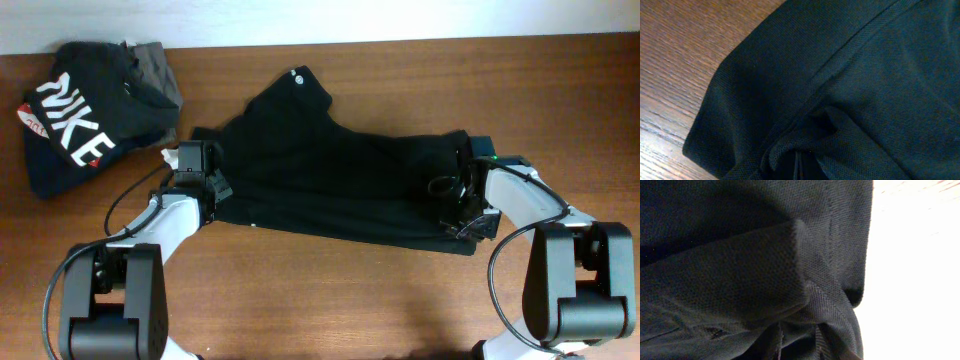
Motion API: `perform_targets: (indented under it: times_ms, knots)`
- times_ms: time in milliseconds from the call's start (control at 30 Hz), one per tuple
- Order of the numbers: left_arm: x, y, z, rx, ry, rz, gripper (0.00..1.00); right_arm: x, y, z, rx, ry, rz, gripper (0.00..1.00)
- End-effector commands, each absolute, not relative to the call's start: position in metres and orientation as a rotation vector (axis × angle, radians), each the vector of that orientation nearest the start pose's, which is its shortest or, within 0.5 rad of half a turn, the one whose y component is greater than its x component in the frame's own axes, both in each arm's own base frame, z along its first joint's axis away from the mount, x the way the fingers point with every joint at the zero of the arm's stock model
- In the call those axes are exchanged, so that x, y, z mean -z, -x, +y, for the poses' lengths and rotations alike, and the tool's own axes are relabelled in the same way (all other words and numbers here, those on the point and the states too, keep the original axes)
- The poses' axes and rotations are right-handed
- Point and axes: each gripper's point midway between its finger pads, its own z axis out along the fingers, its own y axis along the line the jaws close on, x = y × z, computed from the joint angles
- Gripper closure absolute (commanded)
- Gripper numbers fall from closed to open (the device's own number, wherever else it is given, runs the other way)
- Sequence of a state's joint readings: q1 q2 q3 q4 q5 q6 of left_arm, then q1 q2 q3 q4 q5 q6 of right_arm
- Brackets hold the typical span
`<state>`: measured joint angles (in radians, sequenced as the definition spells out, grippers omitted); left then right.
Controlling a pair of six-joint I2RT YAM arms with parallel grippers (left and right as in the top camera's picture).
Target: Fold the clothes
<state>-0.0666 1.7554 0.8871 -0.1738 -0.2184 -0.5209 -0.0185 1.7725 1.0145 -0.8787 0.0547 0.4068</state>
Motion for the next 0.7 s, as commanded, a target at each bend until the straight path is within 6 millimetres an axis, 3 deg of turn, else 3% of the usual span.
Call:
perform_targets:
  times_ms: [0,167,333,400,467,500,533,600,667]
  knots:
    - [-0.033,-0.395,0.024,-0.108,0.692,2.429,0.99,-0.006,-0.282,-0.029,0.208,-0.662,3.088,0.73]
    - [-0.052,-0.393,0.024,-0.097,0.685,2.403,0.96,-0.019,-0.287,-0.03,0.212,-0.665,3.095,0.73]
    - [-0.084,-0.39,0.024,-0.066,0.678,2.347,0.84,-0.057,-0.297,-0.038,0.288,-0.667,3.096,0.77]
    - [-0.102,-0.387,0.024,-0.051,0.675,2.312,0.73,-0.079,-0.304,-0.039,0.294,-0.665,3.089,0.73]
    - [-0.129,-0.384,0.024,-0.031,0.67,2.266,0.51,-0.103,-0.313,-0.037,0.268,-0.663,3.07,0.48]
    - [-0.143,-0.383,0.022,-0.007,0.663,2.244,0.37,-0.115,-0.318,-0.037,0.262,-0.662,3.056,0.14]
    - [-0.149,-0.383,0.02,0.013,0.655,2.24,0.3,-0.12,-0.32,-0.037,0.259,-0.658,3.047,0.01]
    - [-0.172,-0.389,-0.007,0.189,0.539,2.254,0.2,-0.133,-0.331,-0.038,0.243,-0.654,3.006,0.01]
    - [-0.201,-0.396,-0.045,0.426,0.392,2.263,0.2,-0.142,-0.34,-0.035,0.206,-0.65,2.974,0.01]
